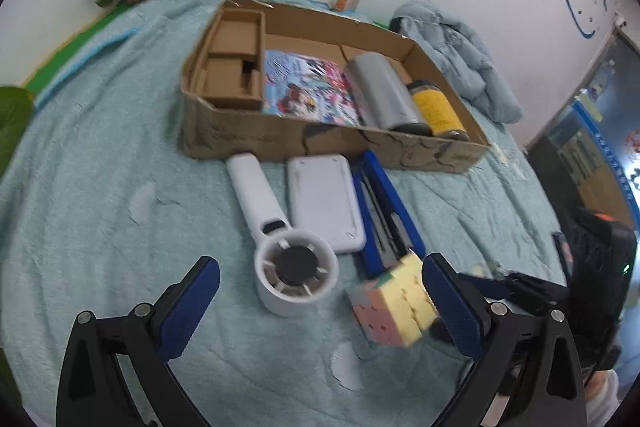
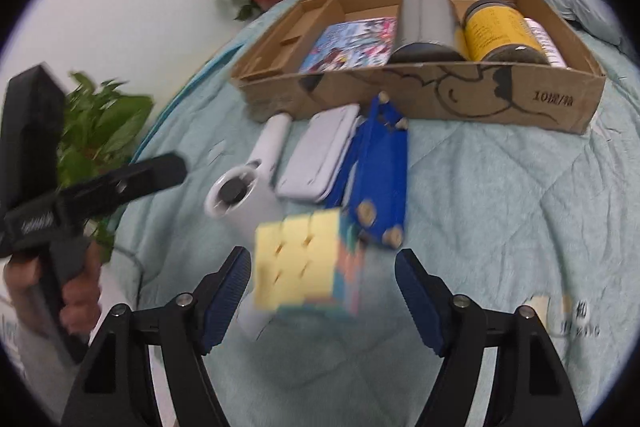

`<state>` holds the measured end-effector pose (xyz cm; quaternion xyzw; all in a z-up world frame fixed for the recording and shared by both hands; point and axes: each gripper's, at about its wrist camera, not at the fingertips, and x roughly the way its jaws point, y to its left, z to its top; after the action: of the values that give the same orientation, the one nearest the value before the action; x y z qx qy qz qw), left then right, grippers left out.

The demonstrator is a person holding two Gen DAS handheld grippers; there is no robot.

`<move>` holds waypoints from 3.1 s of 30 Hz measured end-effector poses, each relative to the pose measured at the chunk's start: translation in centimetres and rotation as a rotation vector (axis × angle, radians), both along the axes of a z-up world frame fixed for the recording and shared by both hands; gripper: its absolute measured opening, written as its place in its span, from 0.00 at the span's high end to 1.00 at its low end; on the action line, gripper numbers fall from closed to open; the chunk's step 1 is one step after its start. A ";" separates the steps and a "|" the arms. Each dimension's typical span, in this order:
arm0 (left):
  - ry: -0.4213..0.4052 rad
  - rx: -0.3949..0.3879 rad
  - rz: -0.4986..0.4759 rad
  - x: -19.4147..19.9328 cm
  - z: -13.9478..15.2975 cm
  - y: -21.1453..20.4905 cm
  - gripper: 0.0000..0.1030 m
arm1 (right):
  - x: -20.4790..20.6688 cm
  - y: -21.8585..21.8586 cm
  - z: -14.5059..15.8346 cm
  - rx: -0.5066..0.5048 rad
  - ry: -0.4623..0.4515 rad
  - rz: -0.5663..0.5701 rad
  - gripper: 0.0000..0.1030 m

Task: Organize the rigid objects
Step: 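Grasp the pastel Rubik's cube with the right tool, then lift the cube with the right tool and carry it over the box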

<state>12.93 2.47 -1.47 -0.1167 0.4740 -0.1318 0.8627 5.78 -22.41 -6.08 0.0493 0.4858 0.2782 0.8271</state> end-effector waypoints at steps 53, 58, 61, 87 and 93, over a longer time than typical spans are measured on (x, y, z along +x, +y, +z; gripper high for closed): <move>0.060 -0.274 -0.175 0.7 -0.8 -2.5 0.57 | -0.6 5.7 0.4 -0.186 -0.252 0.134 0.50; 0.016 -0.247 -0.177 2.3 1.3 -2.0 0.57 | 1.1 6.1 1.7 -0.168 -0.290 0.126 0.50; -0.018 -0.245 -0.172 3.5 2.7 -1.3 0.57 | 2.5 6.9 2.9 -0.187 -0.329 0.139 0.50; 0.095 -0.281 -0.055 20.6 -1.0 5.0 0.58 | 18.1 12.7 1.3 -0.234 -0.189 0.207 0.50; 0.149 -0.282 -0.047 20.8 -2.9 6.1 0.73 | 18.3 11.3 0.8 -0.190 -0.135 0.146 0.50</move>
<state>33.70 8.59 -4.35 -0.2349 0.5162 -0.2080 0.7969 24.09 -11.06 -5.25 -0.0835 0.4557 0.2929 0.8364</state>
